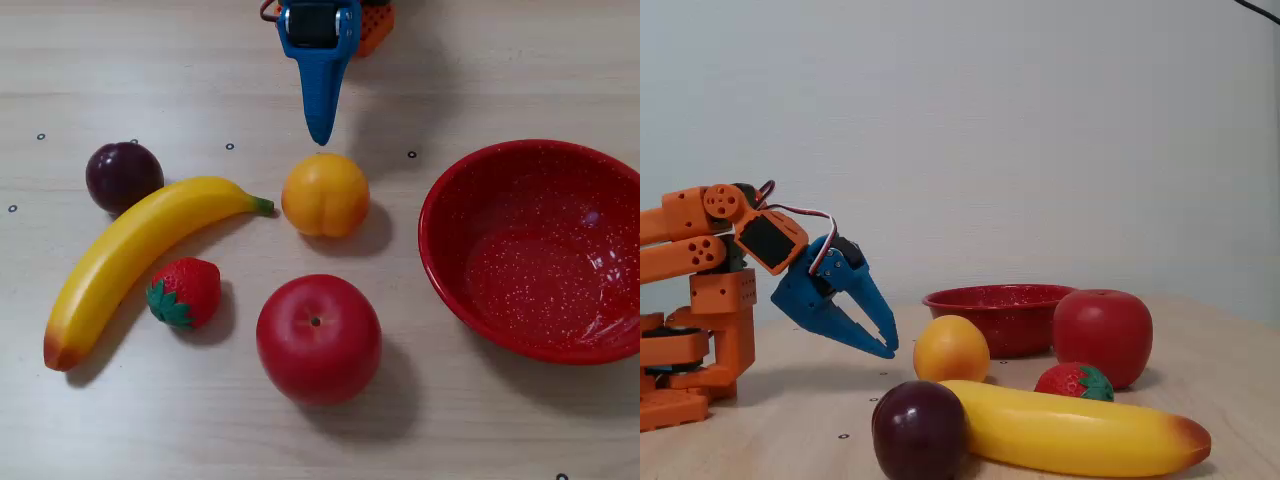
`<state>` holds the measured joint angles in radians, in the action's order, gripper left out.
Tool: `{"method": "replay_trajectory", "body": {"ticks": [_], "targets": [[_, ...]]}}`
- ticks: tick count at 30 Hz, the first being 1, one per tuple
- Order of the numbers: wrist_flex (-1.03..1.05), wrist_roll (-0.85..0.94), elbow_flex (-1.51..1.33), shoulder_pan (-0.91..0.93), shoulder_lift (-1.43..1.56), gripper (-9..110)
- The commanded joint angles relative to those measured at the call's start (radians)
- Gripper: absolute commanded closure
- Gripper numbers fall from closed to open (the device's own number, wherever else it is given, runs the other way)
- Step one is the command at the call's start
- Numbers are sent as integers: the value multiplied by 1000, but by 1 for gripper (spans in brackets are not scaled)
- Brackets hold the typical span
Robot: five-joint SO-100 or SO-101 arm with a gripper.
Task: Put the peach in the red bowl.
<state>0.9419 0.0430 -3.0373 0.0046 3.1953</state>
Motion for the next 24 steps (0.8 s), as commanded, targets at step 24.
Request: {"method": "replay_trajectory", "body": {"ticks": [24], "targets": [[-15, -25, -11, 8, 12, 101]]}}
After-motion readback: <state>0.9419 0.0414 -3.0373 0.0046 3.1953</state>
